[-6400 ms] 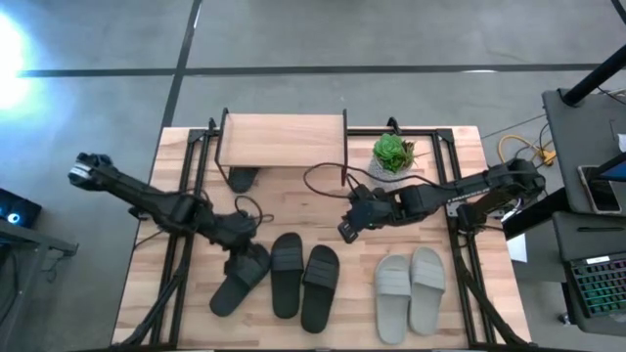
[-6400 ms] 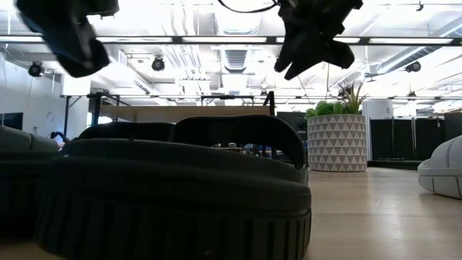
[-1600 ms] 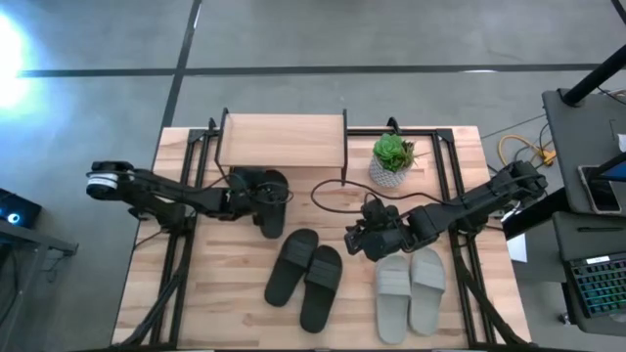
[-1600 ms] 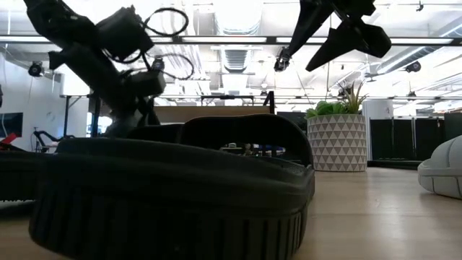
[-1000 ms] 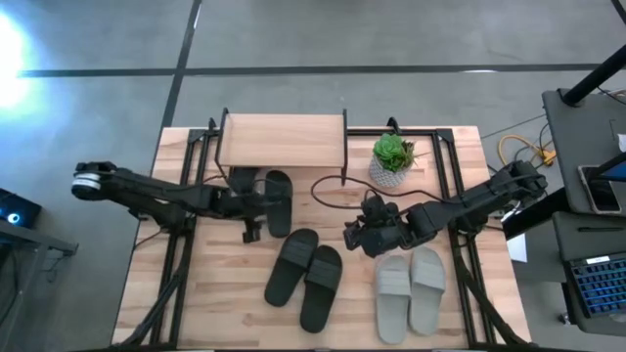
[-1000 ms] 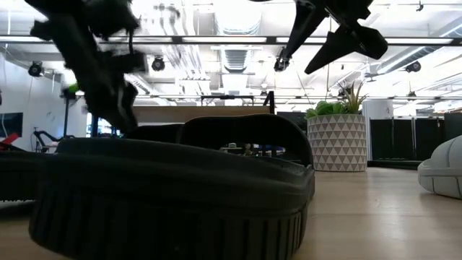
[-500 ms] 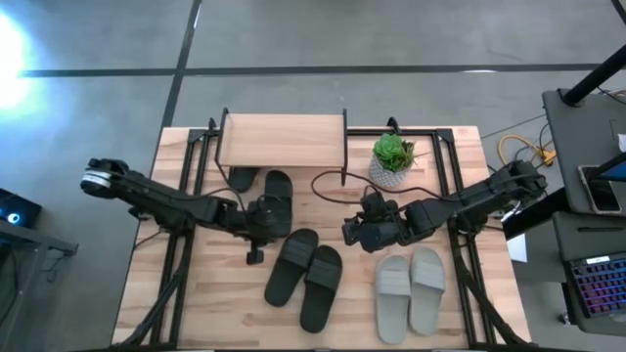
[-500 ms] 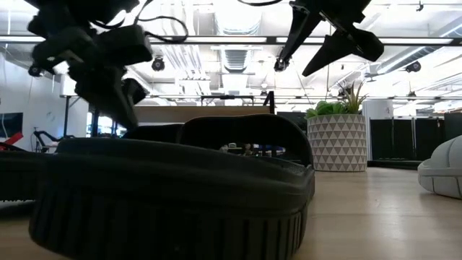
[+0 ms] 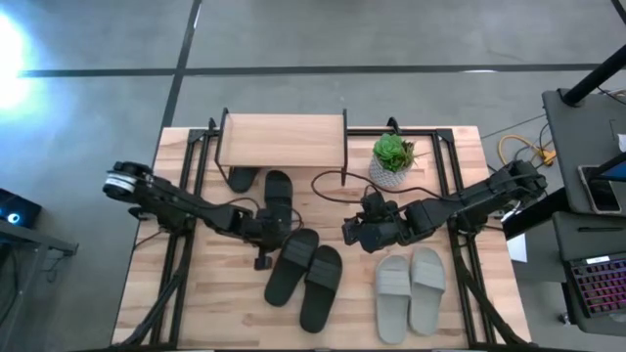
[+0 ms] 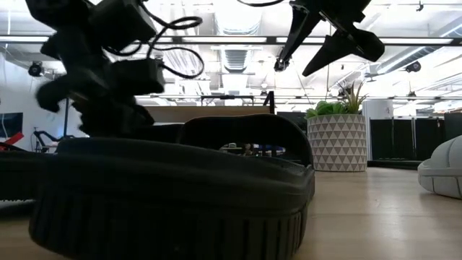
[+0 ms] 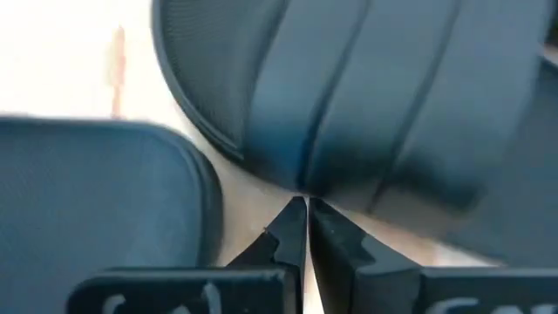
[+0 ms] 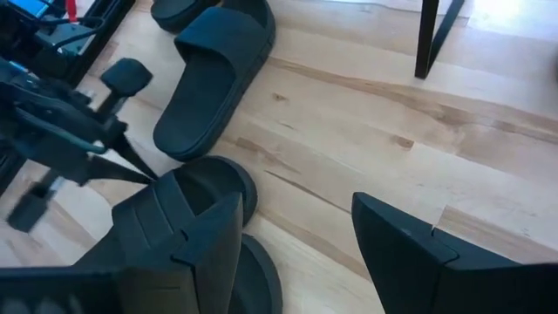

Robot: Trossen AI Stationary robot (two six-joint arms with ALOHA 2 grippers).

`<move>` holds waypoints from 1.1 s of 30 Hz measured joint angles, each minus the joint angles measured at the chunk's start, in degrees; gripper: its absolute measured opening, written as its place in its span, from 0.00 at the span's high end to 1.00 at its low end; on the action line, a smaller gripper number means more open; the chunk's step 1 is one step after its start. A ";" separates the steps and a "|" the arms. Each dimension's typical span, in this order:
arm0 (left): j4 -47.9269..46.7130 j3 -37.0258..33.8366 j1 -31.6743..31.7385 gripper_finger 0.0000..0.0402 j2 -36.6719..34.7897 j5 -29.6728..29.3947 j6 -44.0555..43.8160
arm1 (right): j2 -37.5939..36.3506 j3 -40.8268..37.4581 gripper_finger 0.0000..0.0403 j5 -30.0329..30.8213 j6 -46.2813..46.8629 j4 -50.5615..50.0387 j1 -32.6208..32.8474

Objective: Pick and place slides into the shelf
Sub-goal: Put the black slide under the shelf, then adjust the shelf

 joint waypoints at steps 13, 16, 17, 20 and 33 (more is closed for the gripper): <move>-2.12 4.21 5.24 1.00 7.12 -15.24 4.32 | 0.00 -0.04 0.48 0.07 0.02 0.11 0.00; -4.75 4.33 8.11 1.00 7.12 -25.81 6.23 | 0.00 -0.04 0.48 0.04 0.02 0.16 0.00; -4.95 4.26 9.38 1.00 6.95 -28.04 7.34 | 0.00 -0.04 0.48 0.03 0.02 0.17 0.00; -4.30 4.17 13.87 1.00 6.61 -30.06 9.38 | 0.00 -0.04 0.48 0.01 0.02 0.23 0.00; -4.98 5.41 9.26 1.00 -7.65 -20.09 9.02 | 0.00 -0.04 0.48 -0.54 0.00 1.04 0.15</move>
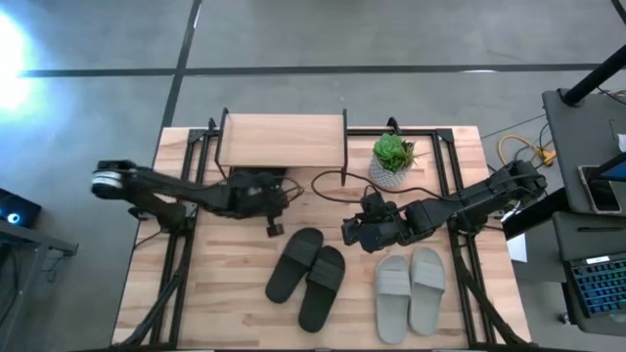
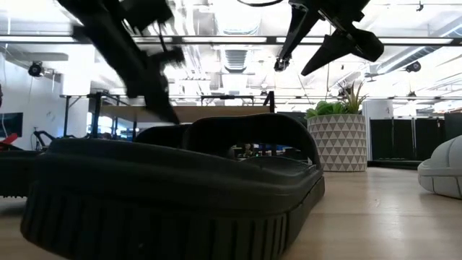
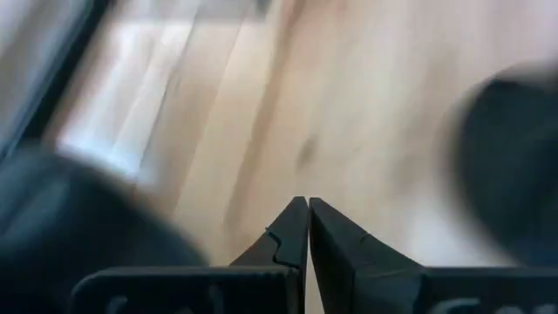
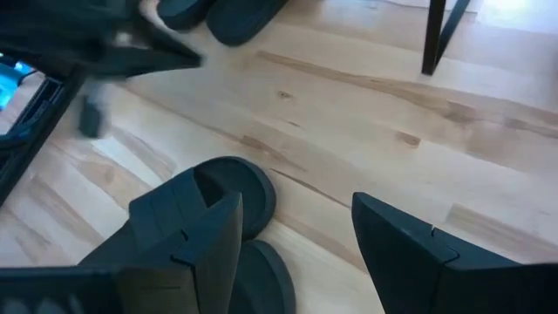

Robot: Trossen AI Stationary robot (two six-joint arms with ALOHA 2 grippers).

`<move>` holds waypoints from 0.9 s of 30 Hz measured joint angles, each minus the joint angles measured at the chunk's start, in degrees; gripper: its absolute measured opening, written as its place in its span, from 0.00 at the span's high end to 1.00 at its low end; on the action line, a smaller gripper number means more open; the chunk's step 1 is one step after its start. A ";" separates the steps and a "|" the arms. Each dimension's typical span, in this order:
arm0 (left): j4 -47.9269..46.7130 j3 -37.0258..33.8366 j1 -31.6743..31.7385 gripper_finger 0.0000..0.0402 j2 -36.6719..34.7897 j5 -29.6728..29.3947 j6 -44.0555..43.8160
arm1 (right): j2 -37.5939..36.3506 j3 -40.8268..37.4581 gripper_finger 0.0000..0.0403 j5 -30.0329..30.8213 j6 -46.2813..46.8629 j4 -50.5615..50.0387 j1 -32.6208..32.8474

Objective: Pick and place slides into the shelf
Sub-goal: Adjust the shelf

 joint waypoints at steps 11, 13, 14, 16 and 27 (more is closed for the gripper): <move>-14.38 -1.69 -13.77 1.00 -21.21 2.03 -21.66 | 0.00 -0.27 0.60 -3.83 1.82 1.10 -0.02; -17.77 -1.91 -16.01 1.00 -23.29 2.01 -25.41 | 0.00 -0.33 0.62 -3.86 2.58 1.38 -0.13; -18.75 -1.91 -17.11 1.00 -24.28 2.01 -27.01 | 0.00 -0.33 0.63 -3.87 2.56 1.86 -0.13; -19.84 -1.91 -19.13 1.00 -26.17 2.03 -29.87 | 0.00 -0.02 0.67 -4.07 2.45 2.57 -0.13; -18.24 -0.27 -20.95 1.00 -35.19 -4.58 -36.06 | 0.06 9.98 0.97 -3.67 -5.82 4.59 -7.79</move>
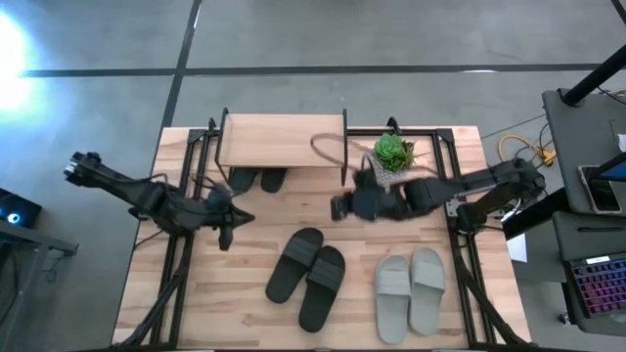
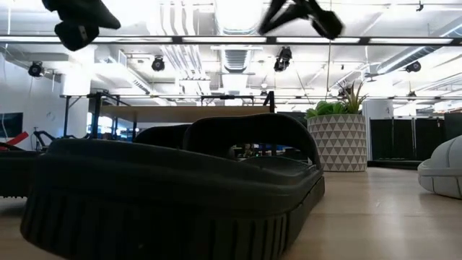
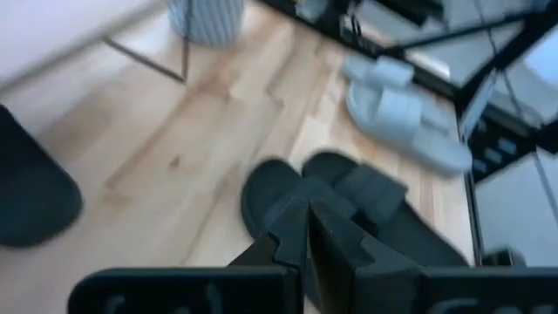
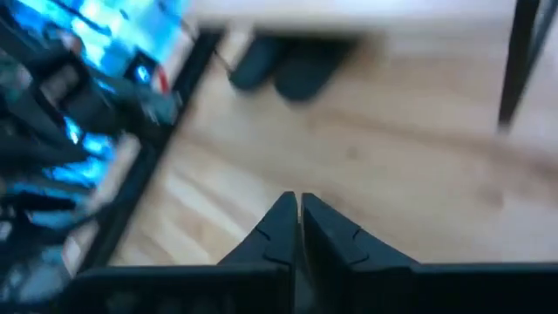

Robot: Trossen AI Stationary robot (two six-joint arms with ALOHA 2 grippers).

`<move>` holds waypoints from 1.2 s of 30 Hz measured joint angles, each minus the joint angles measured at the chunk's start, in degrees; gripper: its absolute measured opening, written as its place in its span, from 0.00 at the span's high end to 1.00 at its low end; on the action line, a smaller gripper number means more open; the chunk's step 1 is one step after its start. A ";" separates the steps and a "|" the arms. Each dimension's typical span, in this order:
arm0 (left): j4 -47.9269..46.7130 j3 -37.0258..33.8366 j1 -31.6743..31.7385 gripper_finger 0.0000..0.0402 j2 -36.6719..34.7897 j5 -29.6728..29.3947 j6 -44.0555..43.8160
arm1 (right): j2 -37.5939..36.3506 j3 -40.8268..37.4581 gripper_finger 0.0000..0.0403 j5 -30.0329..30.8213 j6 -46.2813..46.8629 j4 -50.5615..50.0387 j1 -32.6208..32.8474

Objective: Pick and place slides into the shelf
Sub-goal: Adjust the shelf

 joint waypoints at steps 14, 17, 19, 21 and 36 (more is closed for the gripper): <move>24.52 -0.48 20.76 1.00 4.74 13.73 3.00 | 8.99 18.34 0.97 -17.93 -19.27 1.25 -24.33; 35.58 -0.48 29.25 1.00 8.43 30.12 0.85 | 14.90 23.94 0.97 -23.18 -20.67 0.25 -27.95; 38.95 -0.01 34.74 1.00 9.80 37.83 -0.42 | 18.46 28.03 0.97 -24.57 -21.85 -1.38 -29.84; 38.14 0.60 39.62 1.00 9.57 39.98 -0.93 | 21.42 32.73 0.97 -24.95 -22.51 -4.11 -31.49; 15.01 0.53 70.85 1.00 1.94 31.13 3.09 | 34.67 57.49 0.97 -33.04 -37.75 -20.39 -48.52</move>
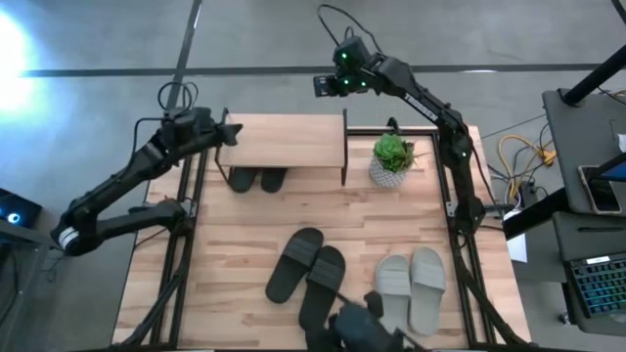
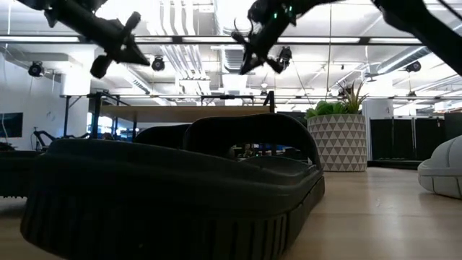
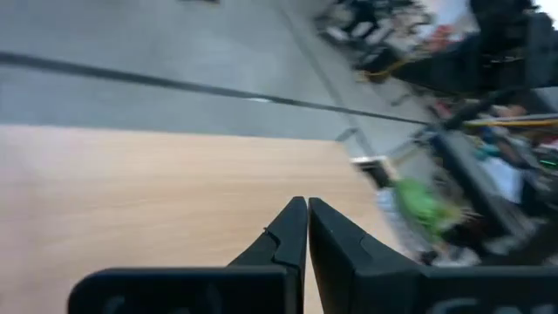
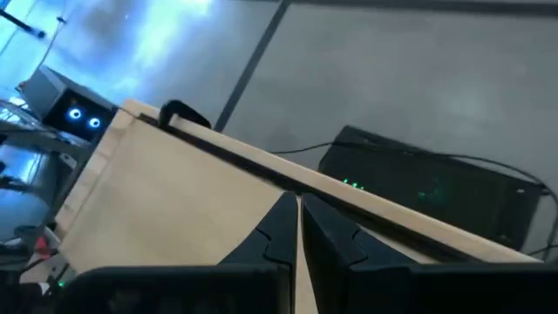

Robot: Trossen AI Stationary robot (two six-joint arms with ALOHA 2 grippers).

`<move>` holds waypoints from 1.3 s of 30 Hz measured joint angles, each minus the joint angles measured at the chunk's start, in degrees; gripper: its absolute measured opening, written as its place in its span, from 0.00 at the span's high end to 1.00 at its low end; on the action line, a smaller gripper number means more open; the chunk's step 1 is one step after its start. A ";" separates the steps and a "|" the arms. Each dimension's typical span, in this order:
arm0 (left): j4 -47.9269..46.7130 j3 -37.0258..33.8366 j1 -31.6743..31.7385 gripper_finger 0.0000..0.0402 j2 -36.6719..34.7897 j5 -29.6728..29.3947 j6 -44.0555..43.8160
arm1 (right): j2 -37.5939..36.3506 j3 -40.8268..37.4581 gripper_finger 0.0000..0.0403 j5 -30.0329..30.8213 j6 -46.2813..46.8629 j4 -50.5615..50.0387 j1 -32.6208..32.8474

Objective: Pick and place slides into the shelf
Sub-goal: Adjust the shelf

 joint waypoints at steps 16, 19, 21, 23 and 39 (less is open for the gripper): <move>-2.16 -0.51 2.23 1.00 10.25 -3.63 6.16 | 4.22 -0.10 0.97 -1.71 -2.84 1.71 -2.98; -2.03 -0.74 3.07 1.00 10.22 -3.68 6.51 | 4.22 -0.10 0.97 -0.04 -2.82 1.74 -3.12; -2.12 -0.84 3.93 1.00 10.18 -3.91 6.82 | 4.22 -0.10 0.97 -0.06 -2.82 1.75 -3.24; -2.14 -0.84 4.71 1.00 9.51 -4.53 8.06 | 4.22 -0.10 0.97 -0.07 -2.80 1.75 -3.33; -19.19 3.77 11.44 1.00 2.36 -8.43 19.69 | 4.22 -0.10 0.97 -0.12 -2.80 2.10 -4.99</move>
